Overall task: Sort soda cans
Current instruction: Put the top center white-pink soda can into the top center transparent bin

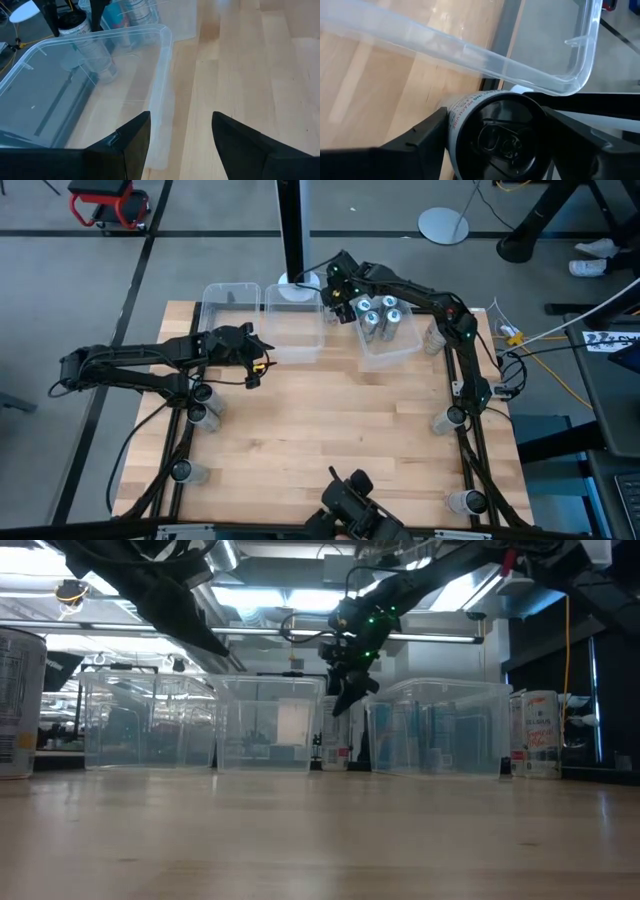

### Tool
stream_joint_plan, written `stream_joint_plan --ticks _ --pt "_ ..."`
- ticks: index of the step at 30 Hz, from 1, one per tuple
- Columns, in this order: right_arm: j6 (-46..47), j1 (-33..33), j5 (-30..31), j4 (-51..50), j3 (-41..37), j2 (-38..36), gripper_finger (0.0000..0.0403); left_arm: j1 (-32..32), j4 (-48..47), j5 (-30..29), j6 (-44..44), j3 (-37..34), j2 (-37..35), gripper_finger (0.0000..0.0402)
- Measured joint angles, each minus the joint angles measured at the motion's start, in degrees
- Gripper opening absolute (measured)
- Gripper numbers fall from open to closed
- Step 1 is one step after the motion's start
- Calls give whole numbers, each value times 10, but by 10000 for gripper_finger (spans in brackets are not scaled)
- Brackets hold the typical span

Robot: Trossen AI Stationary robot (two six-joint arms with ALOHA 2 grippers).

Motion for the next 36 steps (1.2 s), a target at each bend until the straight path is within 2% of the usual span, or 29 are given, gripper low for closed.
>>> stream_joint_plan --ticks 11,24,32,36 --pt "-24 -1 20 -52 63 -4 263 0 0 0 -2 0 0 200" --pt "-30 6 50 -140 232 -5 263 0 0 0 0 0 0 200" --pt "-58 31 97 -114 234 -31 263 0 1 0 0 0 0 200" --pt "-72 45 84 -87 234 -31 264 0 1 0 0 0 0 200"
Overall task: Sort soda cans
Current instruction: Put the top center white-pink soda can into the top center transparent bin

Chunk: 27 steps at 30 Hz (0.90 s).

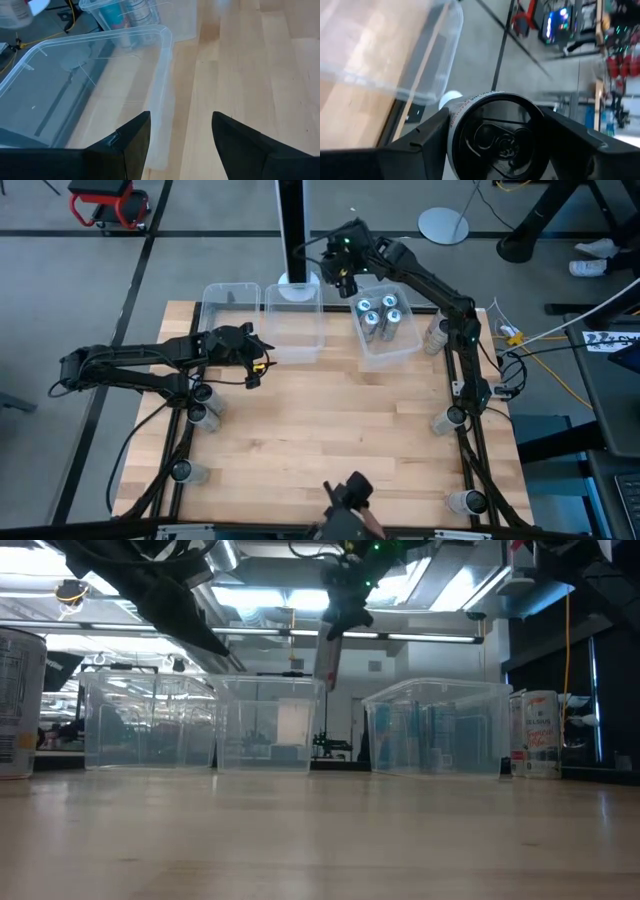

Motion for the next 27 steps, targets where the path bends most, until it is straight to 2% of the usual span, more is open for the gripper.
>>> stream_joint_plan --ticks 8,16,27 --pt "-9 24 -62 17 0 1 264 0 0 0 -2 0 0 200" --pt "-11 30 -94 42 -26 32 264 0 -1 0 -10 0 0 200" --pt "-10 29 -96 46 -27 105 264 0 -1 0 -10 0 0 200"
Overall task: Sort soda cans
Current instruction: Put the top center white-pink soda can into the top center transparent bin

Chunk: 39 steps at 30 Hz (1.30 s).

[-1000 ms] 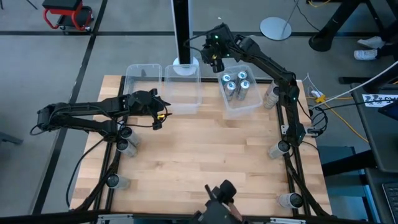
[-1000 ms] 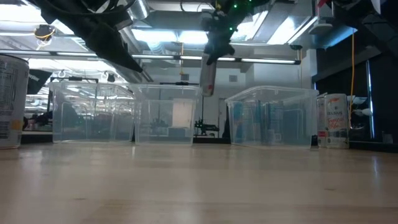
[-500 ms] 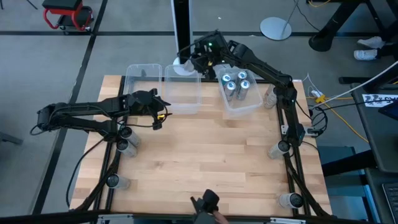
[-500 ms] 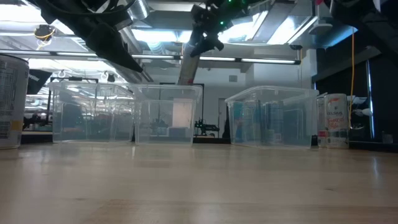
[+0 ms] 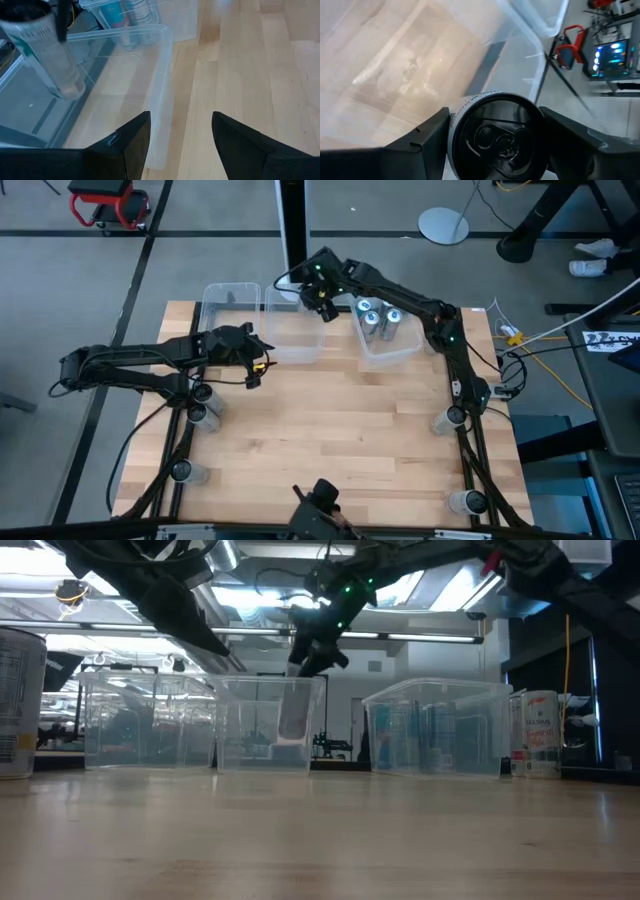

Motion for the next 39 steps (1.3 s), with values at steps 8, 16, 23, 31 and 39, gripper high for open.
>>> stream_joint_plan --ticks 8,16,23,31,39 --pt "1 0 5 11 0 36 264 0 0 0 0 0 0 200" --pt "1 1 18 16 0 57 264 0 0 0 -3 0 0 200" --pt "1 2 21 19 0 57 287 0 0 0 -5 0 0 200" --pt "-4 1 78 30 1 57 349 0 0 0 -8 0 0 200" --pt "-6 1 81 32 1 57 361 0 0 0 -8 0 0 200"
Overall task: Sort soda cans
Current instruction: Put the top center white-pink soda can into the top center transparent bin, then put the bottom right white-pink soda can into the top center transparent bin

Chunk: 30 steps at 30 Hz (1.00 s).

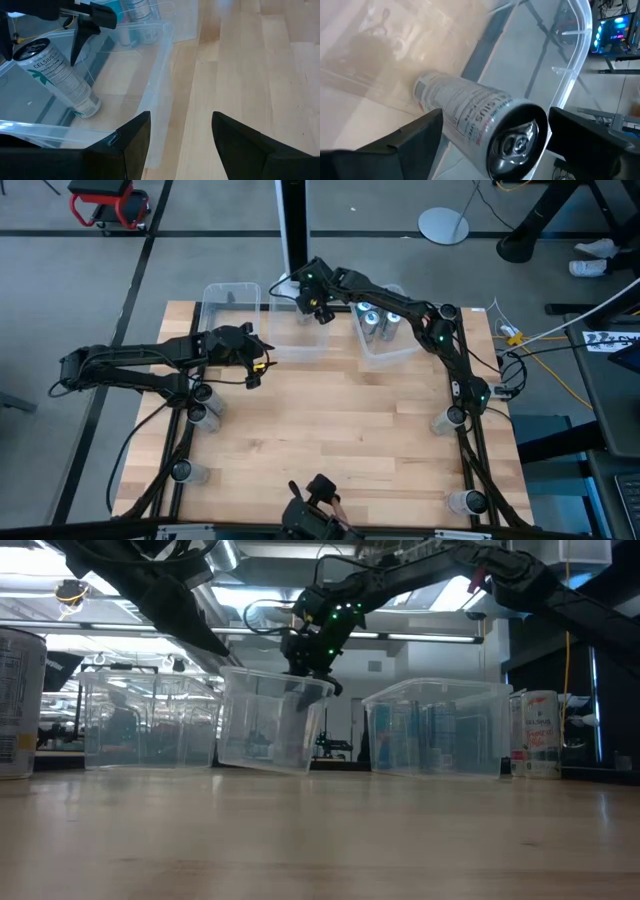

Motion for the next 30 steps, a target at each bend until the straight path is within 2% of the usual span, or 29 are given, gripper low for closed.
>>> stream_joint_plan --ticks 19,23,30 --pt "-2 1 -20 -5 0 -27 363 0 -1 0 1 0 0 200" --pt "-4 7 -29 -49 0 -76 363 0 0 0 0 0 0 200" --pt "24 21 8 -238 0 -174 363 0 4 0 -5 0 0 200"
